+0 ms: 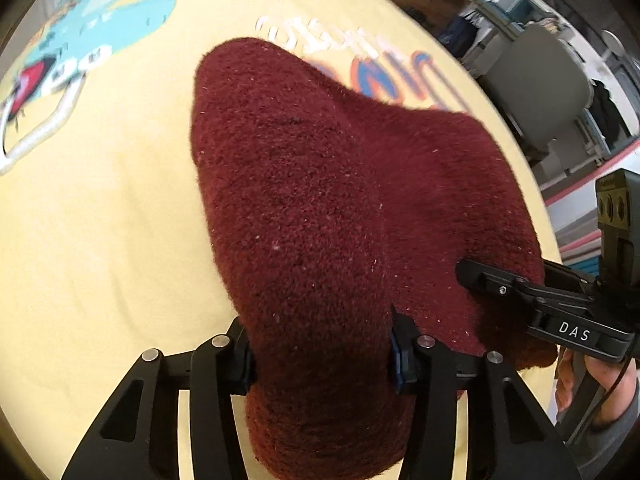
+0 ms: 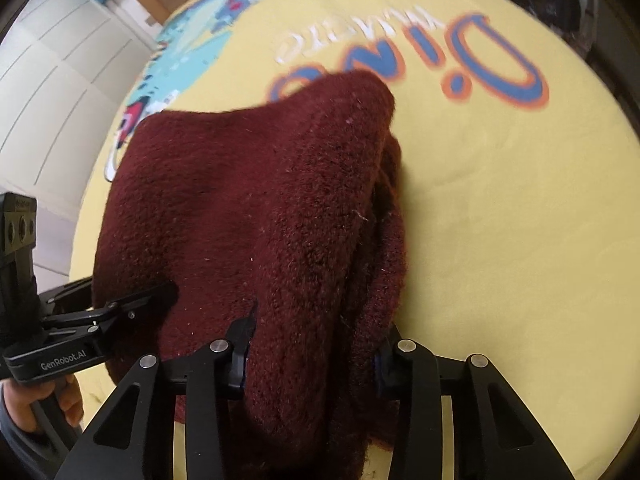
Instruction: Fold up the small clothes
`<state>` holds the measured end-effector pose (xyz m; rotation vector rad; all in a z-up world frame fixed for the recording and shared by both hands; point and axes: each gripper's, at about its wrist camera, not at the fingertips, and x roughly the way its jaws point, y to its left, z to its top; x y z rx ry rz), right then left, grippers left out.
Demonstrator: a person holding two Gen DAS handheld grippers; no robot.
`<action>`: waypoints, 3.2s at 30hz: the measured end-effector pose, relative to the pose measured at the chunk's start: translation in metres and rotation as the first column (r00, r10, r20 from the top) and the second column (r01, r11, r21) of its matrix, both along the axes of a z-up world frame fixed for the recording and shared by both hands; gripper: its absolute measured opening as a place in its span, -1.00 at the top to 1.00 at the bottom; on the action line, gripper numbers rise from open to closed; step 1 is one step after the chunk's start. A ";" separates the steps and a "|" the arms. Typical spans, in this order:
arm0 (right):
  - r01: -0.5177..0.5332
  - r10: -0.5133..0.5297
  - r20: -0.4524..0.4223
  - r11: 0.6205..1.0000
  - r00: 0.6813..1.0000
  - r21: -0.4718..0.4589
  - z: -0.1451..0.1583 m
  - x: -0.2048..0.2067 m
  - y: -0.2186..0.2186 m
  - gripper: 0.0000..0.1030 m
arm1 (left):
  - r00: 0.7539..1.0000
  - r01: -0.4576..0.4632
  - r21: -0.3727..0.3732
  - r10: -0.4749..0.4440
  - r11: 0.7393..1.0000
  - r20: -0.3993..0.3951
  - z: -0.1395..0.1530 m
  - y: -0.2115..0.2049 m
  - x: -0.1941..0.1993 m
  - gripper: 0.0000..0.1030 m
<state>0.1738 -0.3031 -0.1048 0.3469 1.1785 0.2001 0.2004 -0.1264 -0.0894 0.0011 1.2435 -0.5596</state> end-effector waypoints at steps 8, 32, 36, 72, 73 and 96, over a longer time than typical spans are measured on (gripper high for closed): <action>-0.054 0.052 0.094 0.998 0.994 0.020 0.043 0.003 0.053 0.18 | 0.997 -0.023 -0.038 0.026 0.999 0.075 0.046 0.072 -0.012 0.16; -0.091 0.103 0.044 0.970 0.994 -0.226 -0.012 0.017 0.118 -0.58 | 0.985 -0.165 0.110 0.159 0.980 0.069 -0.012 0.169 -0.040 -0.70; -0.112 0.124 0.043 0.969 0.991 -0.220 -0.006 0.001 0.123 -0.63 | 0.982 -0.177 0.131 0.167 0.975 0.088 -0.002 0.177 -0.053 -0.98; -0.011 0.061 0.206 0.971 0.977 -0.239 0.056 -0.071 0.079 -0.94 | 0.940 -0.276 0.145 0.235 0.950 0.250 0.052 0.182 -0.103 -0.98; -0.008 0.064 0.222 0.969 0.973 -0.246 0.067 -0.078 0.078 -0.94 | 0.935 -0.281 0.149 0.236 0.948 0.264 0.060 0.182 -0.109 -0.98; 0.060 0.015 0.266 0.961 0.964 -0.271 0.109 -0.172 0.053 -0.98 | 0.913 -0.337 0.191 0.270 0.922 0.307 0.095 0.203 -0.193 -0.98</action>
